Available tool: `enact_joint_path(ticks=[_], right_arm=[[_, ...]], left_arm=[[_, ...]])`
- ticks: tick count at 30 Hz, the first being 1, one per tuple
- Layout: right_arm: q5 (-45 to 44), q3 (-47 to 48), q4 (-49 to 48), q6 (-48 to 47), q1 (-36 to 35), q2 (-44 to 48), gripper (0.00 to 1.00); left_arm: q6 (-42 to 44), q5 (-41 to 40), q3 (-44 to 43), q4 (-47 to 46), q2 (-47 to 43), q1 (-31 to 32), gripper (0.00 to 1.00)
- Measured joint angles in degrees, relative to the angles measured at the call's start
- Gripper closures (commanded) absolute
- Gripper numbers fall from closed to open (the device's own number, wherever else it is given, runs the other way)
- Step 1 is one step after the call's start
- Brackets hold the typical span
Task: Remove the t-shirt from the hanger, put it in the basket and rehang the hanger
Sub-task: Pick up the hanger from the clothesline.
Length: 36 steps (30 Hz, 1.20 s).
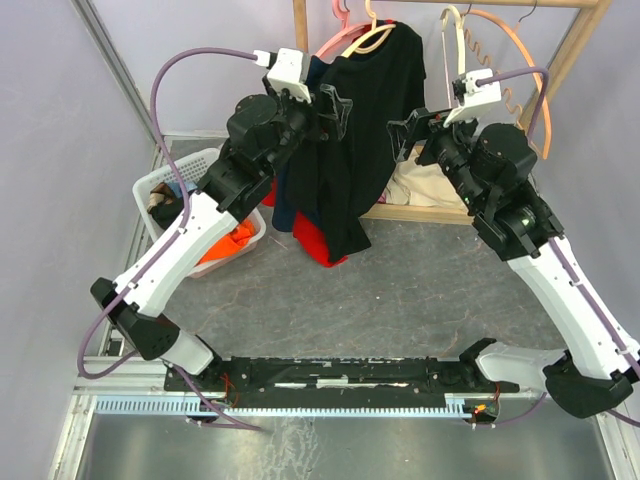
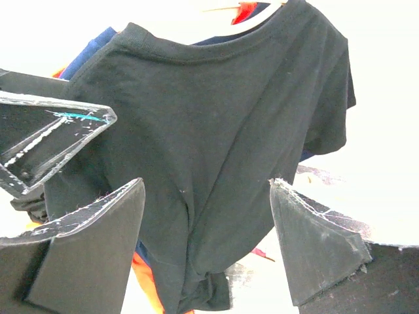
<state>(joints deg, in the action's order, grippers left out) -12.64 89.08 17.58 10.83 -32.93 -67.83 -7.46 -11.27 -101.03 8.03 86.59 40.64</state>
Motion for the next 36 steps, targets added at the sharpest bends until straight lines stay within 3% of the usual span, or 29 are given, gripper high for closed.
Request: enact_joint_path(ticks=[6,11,17,27,36], right_arm=[[-1.2,-0.9,0.0,-0.5,-0.1,1.2,0.15],[-2.2,-1.2,0.0,-0.9,-0.1,1.7,0.15],[-3.3,-1.2,0.0,-1.5,-0.1,2.5,0.15],[-8.9,-0.8,1.8,-2.8,-0.1,3.3,0.15],[-14.3,7.3,6.4,-3.3,-0.1,1.0,0.15]], left_arm=[[0.1,1.7,-0.5,1.5,1.6,0.0,0.42],[0.1,4.0,-1.5,2.2,2.6,0.0,0.70],[0.1,5.6,-2.9,2.2,3.5,-0.1,0.96],[0.0,8.1,-8.5,2.1,8.3,1.9,0.97],[-0.1,-1.2,-10.2,-0.9,11.5,9.2,0.94]])
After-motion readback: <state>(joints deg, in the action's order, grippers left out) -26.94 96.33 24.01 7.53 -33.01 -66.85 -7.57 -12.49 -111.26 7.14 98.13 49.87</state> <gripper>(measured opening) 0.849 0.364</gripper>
